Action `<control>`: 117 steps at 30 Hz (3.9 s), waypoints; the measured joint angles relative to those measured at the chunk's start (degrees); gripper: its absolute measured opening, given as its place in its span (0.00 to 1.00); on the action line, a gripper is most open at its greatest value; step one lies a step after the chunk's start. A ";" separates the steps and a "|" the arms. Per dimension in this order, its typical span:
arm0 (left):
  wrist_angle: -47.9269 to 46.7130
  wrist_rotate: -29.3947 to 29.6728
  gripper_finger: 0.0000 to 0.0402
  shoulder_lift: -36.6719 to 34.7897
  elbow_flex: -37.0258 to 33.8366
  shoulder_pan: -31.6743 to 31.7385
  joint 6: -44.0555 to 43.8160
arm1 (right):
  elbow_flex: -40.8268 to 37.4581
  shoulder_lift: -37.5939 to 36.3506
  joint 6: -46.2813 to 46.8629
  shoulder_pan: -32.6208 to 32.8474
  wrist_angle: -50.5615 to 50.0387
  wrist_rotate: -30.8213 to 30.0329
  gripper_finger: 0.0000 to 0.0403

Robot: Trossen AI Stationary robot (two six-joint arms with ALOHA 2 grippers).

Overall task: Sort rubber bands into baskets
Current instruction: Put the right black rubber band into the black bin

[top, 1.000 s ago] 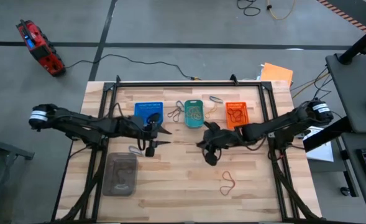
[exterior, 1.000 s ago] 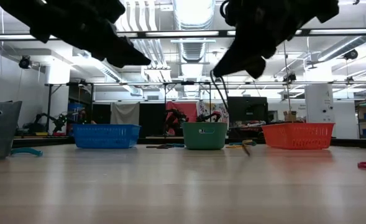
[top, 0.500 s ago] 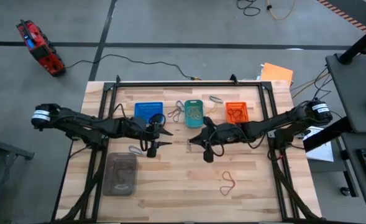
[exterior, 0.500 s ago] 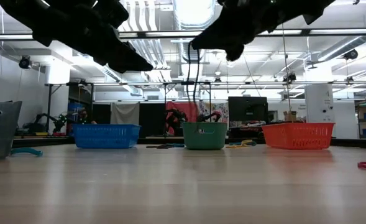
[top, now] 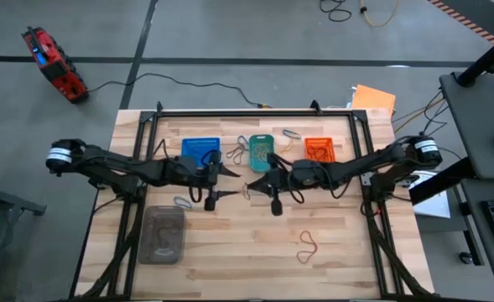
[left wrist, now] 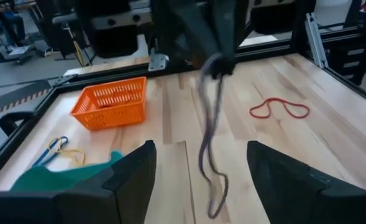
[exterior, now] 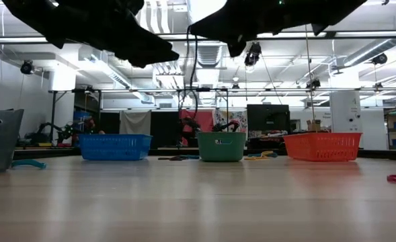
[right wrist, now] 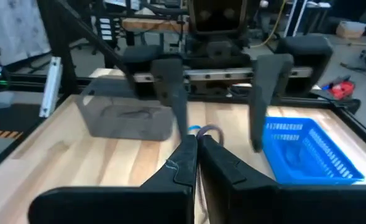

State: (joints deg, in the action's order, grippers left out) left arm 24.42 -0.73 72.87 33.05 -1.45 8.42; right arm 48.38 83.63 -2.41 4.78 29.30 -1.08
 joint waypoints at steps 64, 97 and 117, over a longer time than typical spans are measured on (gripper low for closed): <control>-81.35 5.67 0.00 -14.83 23.03 -26.77 -40.98 | 0.83 -2.68 2.88 -4.95 -6.75 -4.96 0.51; -85.92 2.70 0.00 -14.68 7.17 -35.17 -60.43 | 36.10 -0.76 23.04 -38.19 -82.88 -42.21 0.02; -79.05 -2.15 0.16 -12.73 4.75 -35.21 -64.66 | 34.95 -1.06 24.30 -30.95 -90.38 -42.23 0.02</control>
State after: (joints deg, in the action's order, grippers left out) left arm -54.63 -2.89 60.14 37.80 -36.67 -56.24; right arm 83.33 82.56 21.89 -26.16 -61.08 -43.31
